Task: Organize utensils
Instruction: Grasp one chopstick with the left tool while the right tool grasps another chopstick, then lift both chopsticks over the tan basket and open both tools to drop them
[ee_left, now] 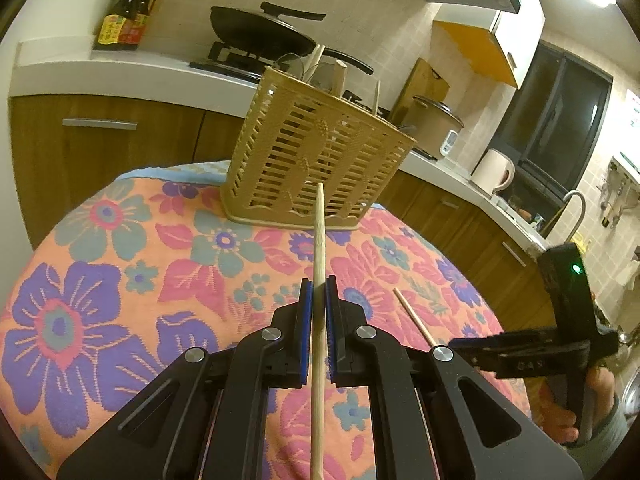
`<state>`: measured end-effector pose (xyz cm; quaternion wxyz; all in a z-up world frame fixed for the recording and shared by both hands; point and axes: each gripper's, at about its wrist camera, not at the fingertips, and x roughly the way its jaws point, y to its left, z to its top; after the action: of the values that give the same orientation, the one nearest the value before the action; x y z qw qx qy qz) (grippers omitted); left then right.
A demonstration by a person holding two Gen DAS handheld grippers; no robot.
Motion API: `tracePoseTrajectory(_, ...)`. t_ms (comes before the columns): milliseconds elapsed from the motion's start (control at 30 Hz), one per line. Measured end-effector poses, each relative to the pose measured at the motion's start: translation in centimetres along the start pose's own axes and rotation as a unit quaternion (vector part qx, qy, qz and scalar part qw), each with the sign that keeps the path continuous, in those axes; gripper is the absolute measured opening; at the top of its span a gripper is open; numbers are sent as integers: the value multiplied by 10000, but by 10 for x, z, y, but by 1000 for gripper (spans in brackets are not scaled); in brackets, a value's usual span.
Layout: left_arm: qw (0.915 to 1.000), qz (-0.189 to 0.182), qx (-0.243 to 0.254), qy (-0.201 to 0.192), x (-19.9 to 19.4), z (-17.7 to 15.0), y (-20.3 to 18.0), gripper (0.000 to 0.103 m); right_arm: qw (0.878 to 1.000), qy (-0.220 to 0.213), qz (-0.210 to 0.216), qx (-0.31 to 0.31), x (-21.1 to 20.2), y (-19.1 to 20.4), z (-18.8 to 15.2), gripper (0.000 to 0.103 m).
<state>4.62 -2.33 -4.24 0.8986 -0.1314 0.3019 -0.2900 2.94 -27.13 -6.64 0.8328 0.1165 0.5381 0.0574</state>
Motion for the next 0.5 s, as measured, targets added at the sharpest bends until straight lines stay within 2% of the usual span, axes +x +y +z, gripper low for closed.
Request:
tracePoseTrajectory(67,10000,-26,21,-11,0,0,-1,5,9999,92,-43,-28,4,3,9,36)
tracePoseTrajectory(133,10000,-35,35,-21,-1,0,-1,5,9994,242,-216,-136,10,9,19,24)
tracePoseTrajectory(167,10000,-34,37,-25,-1,0,-1,5,9988,298,-333,-209,12,13,22,22)
tracePoseTrajectory(200,10000,-33,36,-26,-1,0,-1,5,9975,340,-519,-345,15,20,26,17)
tracePoseTrajectory(233,10000,-29,32,-26,-1,0,0,4,9960,365,-666,-477,16,25,28,5)
tracePoseTrajectory(300,10000,-21,30,-62,-3,0,0,4,9934,380,-731,-797,19,39,29,4)
tracePoseTrajectory(367,9998,-85,35,-172,-8,1,-1,4,9922,311,-553,-1074,16,54,27,4)
tracePoseTrajectory(500,9992,-180,-48,-354,-19,9,1,4,9866,-215,-299,-1588,-6,88,25,4)
